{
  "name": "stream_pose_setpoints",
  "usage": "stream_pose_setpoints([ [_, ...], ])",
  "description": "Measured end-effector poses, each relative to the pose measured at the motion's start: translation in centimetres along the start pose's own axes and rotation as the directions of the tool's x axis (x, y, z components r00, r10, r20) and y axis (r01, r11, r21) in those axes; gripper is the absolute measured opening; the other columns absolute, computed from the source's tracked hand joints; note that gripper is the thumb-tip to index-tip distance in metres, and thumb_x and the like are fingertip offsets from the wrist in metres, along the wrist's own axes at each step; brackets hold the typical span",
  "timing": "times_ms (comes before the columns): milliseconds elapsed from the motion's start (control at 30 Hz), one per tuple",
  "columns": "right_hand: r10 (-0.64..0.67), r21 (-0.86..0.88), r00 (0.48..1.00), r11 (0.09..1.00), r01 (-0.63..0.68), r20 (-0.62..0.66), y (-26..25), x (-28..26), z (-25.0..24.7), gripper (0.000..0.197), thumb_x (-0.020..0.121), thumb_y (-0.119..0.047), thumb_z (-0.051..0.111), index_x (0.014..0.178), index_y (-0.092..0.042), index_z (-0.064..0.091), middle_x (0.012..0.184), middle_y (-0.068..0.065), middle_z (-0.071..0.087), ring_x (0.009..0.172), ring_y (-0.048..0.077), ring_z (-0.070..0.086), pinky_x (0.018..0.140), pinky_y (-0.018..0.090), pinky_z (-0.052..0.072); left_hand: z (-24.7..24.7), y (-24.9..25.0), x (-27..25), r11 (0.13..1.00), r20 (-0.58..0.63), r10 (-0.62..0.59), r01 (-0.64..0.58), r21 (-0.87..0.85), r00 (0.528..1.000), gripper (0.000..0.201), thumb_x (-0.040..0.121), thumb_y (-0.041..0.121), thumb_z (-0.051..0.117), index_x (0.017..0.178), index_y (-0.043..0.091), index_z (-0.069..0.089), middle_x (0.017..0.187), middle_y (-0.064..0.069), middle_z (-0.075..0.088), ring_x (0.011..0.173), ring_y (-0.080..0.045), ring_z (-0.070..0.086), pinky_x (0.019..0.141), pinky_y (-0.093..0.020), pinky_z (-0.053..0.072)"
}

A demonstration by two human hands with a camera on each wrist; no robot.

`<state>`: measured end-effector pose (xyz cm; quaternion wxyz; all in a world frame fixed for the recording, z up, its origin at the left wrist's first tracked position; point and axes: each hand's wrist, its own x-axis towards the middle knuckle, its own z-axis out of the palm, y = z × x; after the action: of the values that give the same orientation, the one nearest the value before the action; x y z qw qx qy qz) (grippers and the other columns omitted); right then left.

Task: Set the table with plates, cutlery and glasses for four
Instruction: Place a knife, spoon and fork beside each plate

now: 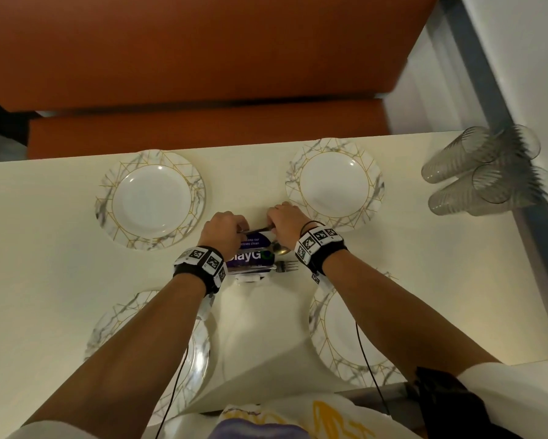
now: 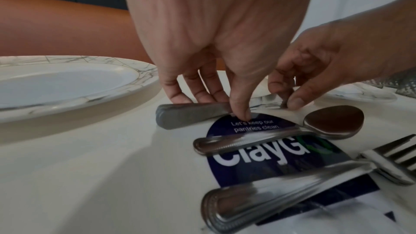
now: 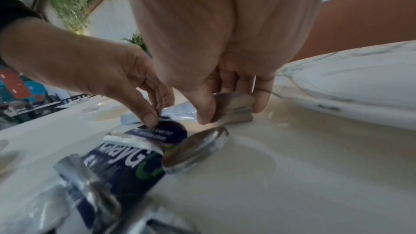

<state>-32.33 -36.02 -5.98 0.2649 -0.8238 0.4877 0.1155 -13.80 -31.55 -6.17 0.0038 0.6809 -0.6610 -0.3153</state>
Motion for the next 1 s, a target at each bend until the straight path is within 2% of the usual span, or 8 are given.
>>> stream_pose_setpoints([
  [233, -0.020, 0.046, 0.986, 0.999, 0.028, -0.168, -0.7, 0.8, -4.6, 0.009, 0.094, -0.021, 0.063, 0.101, -0.019, 0.067, 0.099, 0.000, 0.067, 0.104, 0.021, 0.050, 0.090, 0.038, 0.045, -1.8, 0.1, -1.3, 0.988, -0.093, 0.062, -0.075, -0.135, 0.994, 0.018, 0.098, 0.015, 0.066, 0.108, 0.011, 0.080, 0.095, -0.013, 0.067, 0.091, -0.030, 0.060, 0.080, -0.038, 0.047],
  [367, 0.030, 0.247, 0.977, 0.969, 0.024, -0.210, -2.2, 1.4, -7.2, 0.014, 0.088, -0.021, 0.070, 0.100, -0.024, 0.067, 0.102, -0.001, 0.064, 0.103, 0.018, 0.050, 0.084, 0.033, 0.044, -2.8, -0.5, -2.2, 0.968, -0.164, 0.018, -0.059, -0.245, 0.986, 0.019, 0.100, 0.014, 0.063, 0.111, 0.013, 0.079, 0.100, -0.012, 0.068, 0.090, -0.028, 0.061, 0.080, -0.035, 0.047],
  [467, 0.114, 0.443, 0.926, 0.894, 0.062, -0.361, -3.1, 1.0, -7.4, 0.042, 0.081, -0.016, 0.079, 0.118, -0.024, 0.060, 0.113, -0.002, 0.057, 0.103, 0.014, 0.051, 0.083, 0.024, 0.042, -3.2, -0.6, -3.3, 0.920, -0.185, -0.055, -0.022, -0.390, 0.981, 0.019, 0.101, 0.014, 0.063, 0.110, 0.017, 0.079, 0.097, -0.007, 0.073, 0.085, -0.025, 0.065, 0.080, -0.032, 0.052],
  [567, 0.273, 0.581, 0.844, 0.812, 0.056, -0.462, -4.5, 0.3, -6.6, 0.052, 0.084, -0.023, 0.077, 0.131, -0.019, 0.054, 0.114, -0.002, 0.055, 0.100, 0.013, 0.053, 0.084, 0.023, 0.044, -3.3, -0.4, -4.9, 0.822, -0.167, -0.174, 0.050, -0.567, 0.970, 0.018, 0.101, 0.014, 0.061, 0.106, 0.016, 0.079, 0.079, -0.009, 0.073, 0.066, -0.021, 0.067, 0.063, -0.028, 0.056],
  [667, 0.368, 0.676, 0.867, 0.735, -0.050, -0.336, -5.9, -0.7, -4.5, 0.040, 0.091, -0.036, 0.070, 0.125, -0.017, 0.062, 0.109, -0.003, 0.066, 0.095, 0.013, 0.061, 0.080, 0.025, 0.047, -2.9, -0.4, -6.7, 0.736, -0.158, -0.244, 0.077, -0.673, 0.957, 0.016, 0.101, 0.010, 0.061, 0.101, 0.011, 0.077, 0.072, -0.005, 0.068, 0.054, -0.004, 0.063, 0.051, -0.015, 0.050],
  [733, 0.322, 0.701, 0.917, 0.710, -0.070, -0.235, -7.1, -1.7, -2.9, 0.030, 0.093, -0.037, 0.067, 0.114, -0.017, 0.071, 0.108, -0.003, 0.072, 0.096, 0.013, 0.065, 0.085, 0.031, 0.053, -2.2, -0.7, -7.7, 0.716, -0.170, -0.260, 0.072, -0.694, 0.950, 0.015, 0.100, 0.009, 0.062, 0.094, 0.012, 0.075, 0.075, -0.001, 0.068, 0.063, -0.007, 0.063, 0.054, -0.009, 0.045],
  [833, 0.269, 0.698, 0.937, 0.715, -0.039, -0.223, -9.0, -3.3, -0.5, 0.018, 0.089, -0.031, 0.072, 0.099, -0.016, 0.076, 0.097, -0.002, 0.074, 0.091, 0.015, 0.067, 0.086, 0.034, 0.055, -1.3, -1.2, -9.5, 0.695, -0.147, -0.266, 0.084, -0.714, 0.953, 0.015, 0.100, 0.013, 0.063, 0.095, 0.009, 0.077, 0.081, -0.004, 0.073, 0.070, -0.015, 0.065, 0.064, -0.022, 0.050],
  [1000, 0.344, 0.751, 0.917, 0.655, -0.078, -0.205, -11.2, -5.6, 2.8, 0.015, 0.087, -0.026, 0.076, 0.093, -0.013, 0.076, 0.087, 0.001, 0.076, 0.080, 0.015, 0.072, 0.079, 0.030, 0.058, 0.4, -2.8, -12.9, 0.663, -0.108, -0.254, 0.092, -0.743, 0.961, 0.016, 0.098, 0.020, 0.064, 0.092, 0.016, 0.078, 0.072, -0.004, 0.074, 0.059, -0.020, 0.067, 0.061, -0.033, 0.057],
])
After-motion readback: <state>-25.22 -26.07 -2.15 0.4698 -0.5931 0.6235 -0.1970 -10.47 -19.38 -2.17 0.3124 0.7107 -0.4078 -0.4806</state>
